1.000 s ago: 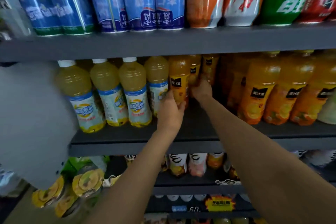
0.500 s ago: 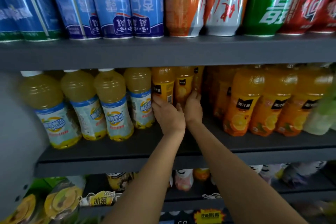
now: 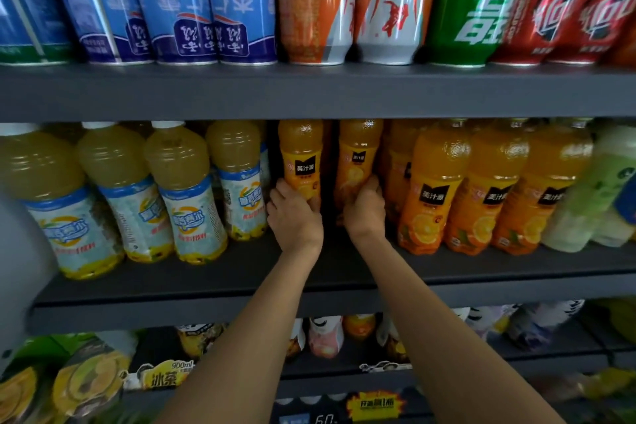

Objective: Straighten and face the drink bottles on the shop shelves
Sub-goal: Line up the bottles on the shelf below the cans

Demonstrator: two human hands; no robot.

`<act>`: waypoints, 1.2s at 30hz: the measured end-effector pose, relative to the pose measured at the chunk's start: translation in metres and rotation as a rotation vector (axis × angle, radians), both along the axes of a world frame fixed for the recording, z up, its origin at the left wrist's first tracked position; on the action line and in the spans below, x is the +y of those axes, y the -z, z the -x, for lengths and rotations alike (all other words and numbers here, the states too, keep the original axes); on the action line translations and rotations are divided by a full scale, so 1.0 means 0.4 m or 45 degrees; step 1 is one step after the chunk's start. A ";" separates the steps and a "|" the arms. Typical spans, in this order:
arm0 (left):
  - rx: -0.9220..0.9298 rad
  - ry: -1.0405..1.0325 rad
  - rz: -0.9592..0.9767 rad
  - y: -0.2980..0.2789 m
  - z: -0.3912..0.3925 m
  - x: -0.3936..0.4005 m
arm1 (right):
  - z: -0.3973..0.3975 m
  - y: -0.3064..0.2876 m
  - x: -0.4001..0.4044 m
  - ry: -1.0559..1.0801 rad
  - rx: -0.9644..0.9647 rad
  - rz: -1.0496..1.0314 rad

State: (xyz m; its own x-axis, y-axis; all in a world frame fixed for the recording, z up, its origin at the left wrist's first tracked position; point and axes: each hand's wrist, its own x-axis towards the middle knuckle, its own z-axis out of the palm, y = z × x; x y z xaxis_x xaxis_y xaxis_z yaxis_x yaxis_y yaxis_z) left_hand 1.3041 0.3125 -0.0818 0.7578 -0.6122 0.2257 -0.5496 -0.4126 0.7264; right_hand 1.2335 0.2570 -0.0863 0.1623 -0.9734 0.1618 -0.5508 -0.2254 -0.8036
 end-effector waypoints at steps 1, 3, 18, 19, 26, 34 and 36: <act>-0.007 0.036 -0.003 0.000 -0.007 0.002 | -0.001 -0.001 0.000 0.001 0.003 -0.009; -0.011 0.097 -0.006 0.001 -0.019 0.009 | -0.003 -0.005 0.003 0.027 0.047 -0.007; -0.050 0.221 0.012 0.008 -0.041 0.030 | -0.014 -0.001 0.030 0.106 0.139 0.038; -0.049 0.227 0.016 0.009 -0.041 0.029 | -0.016 -0.003 0.037 0.136 0.181 0.057; -0.058 0.237 0.027 0.015 -0.044 0.028 | -0.017 -0.001 0.023 0.013 -0.008 -0.014; -0.067 0.244 0.025 0.016 -0.047 0.027 | -0.020 0.002 0.043 0.112 0.115 0.053; -0.074 0.244 0.028 0.015 -0.046 0.027 | -0.018 0.001 0.035 0.044 0.050 0.024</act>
State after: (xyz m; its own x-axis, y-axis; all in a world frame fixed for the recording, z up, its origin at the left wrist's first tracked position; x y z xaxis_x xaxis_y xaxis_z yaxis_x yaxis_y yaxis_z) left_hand 1.3226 0.3233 -0.0880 0.6134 -0.7383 0.2806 -0.6576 -0.2806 0.6991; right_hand 1.2407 0.2710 -0.0867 0.1348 -0.9755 0.1741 -0.5896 -0.2202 -0.7771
